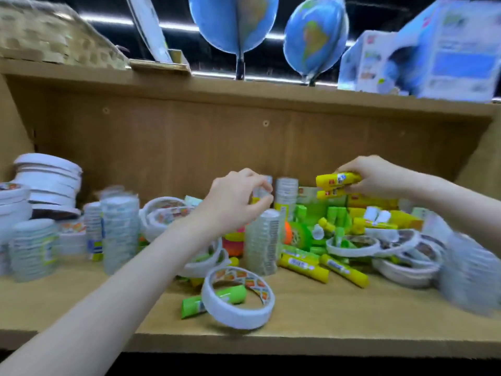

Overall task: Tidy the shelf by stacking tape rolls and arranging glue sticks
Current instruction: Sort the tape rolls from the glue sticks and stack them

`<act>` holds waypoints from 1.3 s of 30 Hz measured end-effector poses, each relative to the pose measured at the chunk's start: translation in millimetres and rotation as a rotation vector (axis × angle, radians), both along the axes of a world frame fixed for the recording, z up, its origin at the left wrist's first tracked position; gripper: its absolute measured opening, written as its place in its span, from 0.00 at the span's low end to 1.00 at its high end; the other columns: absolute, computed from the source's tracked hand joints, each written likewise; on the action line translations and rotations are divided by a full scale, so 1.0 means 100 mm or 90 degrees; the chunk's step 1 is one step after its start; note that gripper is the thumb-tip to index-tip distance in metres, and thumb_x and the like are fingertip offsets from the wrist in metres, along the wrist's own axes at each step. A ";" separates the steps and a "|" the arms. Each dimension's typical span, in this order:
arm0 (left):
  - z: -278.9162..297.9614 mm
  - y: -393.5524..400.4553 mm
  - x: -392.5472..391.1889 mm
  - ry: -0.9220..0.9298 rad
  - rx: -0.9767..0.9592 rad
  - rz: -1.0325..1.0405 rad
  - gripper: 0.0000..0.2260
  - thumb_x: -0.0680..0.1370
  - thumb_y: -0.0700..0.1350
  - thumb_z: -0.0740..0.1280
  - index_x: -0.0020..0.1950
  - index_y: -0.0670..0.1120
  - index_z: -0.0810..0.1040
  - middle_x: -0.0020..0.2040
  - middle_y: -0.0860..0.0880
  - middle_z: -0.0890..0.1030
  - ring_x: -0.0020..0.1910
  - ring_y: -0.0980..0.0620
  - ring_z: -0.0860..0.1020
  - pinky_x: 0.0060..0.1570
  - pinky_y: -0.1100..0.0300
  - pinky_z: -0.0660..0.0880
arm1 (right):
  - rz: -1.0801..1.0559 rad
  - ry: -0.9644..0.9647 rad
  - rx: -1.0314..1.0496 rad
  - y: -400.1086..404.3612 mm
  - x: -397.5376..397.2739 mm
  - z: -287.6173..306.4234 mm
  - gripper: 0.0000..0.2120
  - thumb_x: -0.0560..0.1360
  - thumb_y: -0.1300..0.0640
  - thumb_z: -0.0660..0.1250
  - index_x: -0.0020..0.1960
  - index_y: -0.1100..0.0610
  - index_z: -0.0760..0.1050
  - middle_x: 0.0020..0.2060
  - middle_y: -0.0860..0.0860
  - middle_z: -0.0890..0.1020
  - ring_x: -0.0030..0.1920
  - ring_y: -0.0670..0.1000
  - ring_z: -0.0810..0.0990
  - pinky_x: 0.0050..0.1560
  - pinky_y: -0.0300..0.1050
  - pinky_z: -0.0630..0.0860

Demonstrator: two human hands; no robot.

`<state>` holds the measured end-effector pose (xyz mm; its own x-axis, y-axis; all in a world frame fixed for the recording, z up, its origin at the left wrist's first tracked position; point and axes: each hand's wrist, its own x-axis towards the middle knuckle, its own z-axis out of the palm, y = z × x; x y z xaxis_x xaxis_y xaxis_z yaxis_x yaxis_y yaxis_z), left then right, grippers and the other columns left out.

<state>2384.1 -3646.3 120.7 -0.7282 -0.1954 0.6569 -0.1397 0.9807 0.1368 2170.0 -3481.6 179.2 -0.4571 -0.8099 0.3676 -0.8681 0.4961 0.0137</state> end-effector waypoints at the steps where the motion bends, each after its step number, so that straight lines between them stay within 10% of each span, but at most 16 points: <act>1: 0.00 0.03 -0.10 -0.023 -0.007 0.002 0.25 0.68 0.63 0.52 0.56 0.52 0.78 0.58 0.50 0.76 0.57 0.48 0.74 0.58 0.53 0.69 | -0.022 0.040 0.024 0.04 -0.06 -0.02 0.08 0.71 0.59 0.67 0.37 0.48 0.72 0.34 0.47 0.77 0.42 0.54 0.78 0.44 0.44 0.73; 5: -0.08 0.05 -0.33 -0.107 -0.034 0.015 0.32 0.64 0.68 0.49 0.57 0.54 0.76 0.58 0.52 0.75 0.59 0.50 0.71 0.59 0.54 0.67 | -0.078 0.067 0.059 -0.10 -0.22 -0.23 0.11 0.73 0.60 0.64 0.33 0.51 0.68 0.41 0.54 0.77 0.47 0.58 0.76 0.45 0.46 0.71; 7: -0.13 0.01 -0.35 -0.137 -0.034 0.024 0.30 0.66 0.68 0.49 0.58 0.55 0.76 0.59 0.52 0.75 0.60 0.50 0.70 0.59 0.55 0.66 | -0.096 0.082 0.109 -0.24 -0.27 -0.41 0.03 0.75 0.58 0.63 0.47 0.54 0.75 0.53 0.59 0.77 0.56 0.60 0.75 0.51 0.48 0.71; 11: -0.18 -0.03 -0.36 -0.156 -0.005 0.013 0.27 0.68 0.67 0.50 0.57 0.56 0.75 0.57 0.53 0.74 0.59 0.51 0.70 0.60 0.53 0.65 | -0.145 -0.007 0.215 -0.34 -0.36 -0.66 0.33 0.74 0.39 0.62 0.74 0.51 0.58 0.70 0.60 0.58 0.70 0.63 0.59 0.66 0.56 0.63; 16: -0.22 -0.01 -0.39 -0.116 -0.013 -0.004 0.12 0.78 0.55 0.59 0.57 0.53 0.75 0.58 0.53 0.75 0.60 0.51 0.69 0.60 0.53 0.65 | -0.025 -0.131 0.010 -0.21 -0.37 -0.62 0.30 0.69 0.42 0.70 0.68 0.49 0.68 0.62 0.55 0.68 0.67 0.57 0.65 0.65 0.48 0.65; 19: -0.23 -0.01 -0.36 -0.114 -0.016 -0.013 0.14 0.78 0.57 0.58 0.58 0.52 0.75 0.59 0.53 0.74 0.60 0.51 0.69 0.60 0.53 0.64 | 0.037 -0.056 -0.026 -0.20 -0.21 -0.61 0.19 0.72 0.49 0.70 0.60 0.54 0.76 0.48 0.45 0.72 0.59 0.51 0.72 0.50 0.37 0.64; 24: -0.25 -0.03 -0.06 -0.034 0.006 -0.094 0.24 0.71 0.64 0.51 0.55 0.53 0.76 0.55 0.55 0.75 0.55 0.54 0.71 0.55 0.56 0.67 | 0.131 -0.035 -0.129 0.00 0.21 -0.69 0.10 0.74 0.52 0.67 0.53 0.54 0.80 0.51 0.53 0.78 0.53 0.51 0.75 0.51 0.41 0.68; 39: -0.81 -0.15 1.05 0.025 0.023 -0.162 0.15 0.75 0.56 0.60 0.51 0.49 0.80 0.51 0.57 0.79 0.54 0.62 0.75 0.55 0.65 0.70 | 0.475 -0.179 -0.077 -0.05 1.36 -1.40 0.13 0.74 0.45 0.65 0.48 0.54 0.80 0.45 0.47 0.81 0.49 0.45 0.76 0.53 0.41 0.71</act>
<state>2489.3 -3661.1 39.8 -0.7312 -0.0333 0.6814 0.1164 0.9781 0.1728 2306.4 -3486.7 39.2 0.1001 -0.9002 0.4238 -0.9340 -0.2318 -0.2718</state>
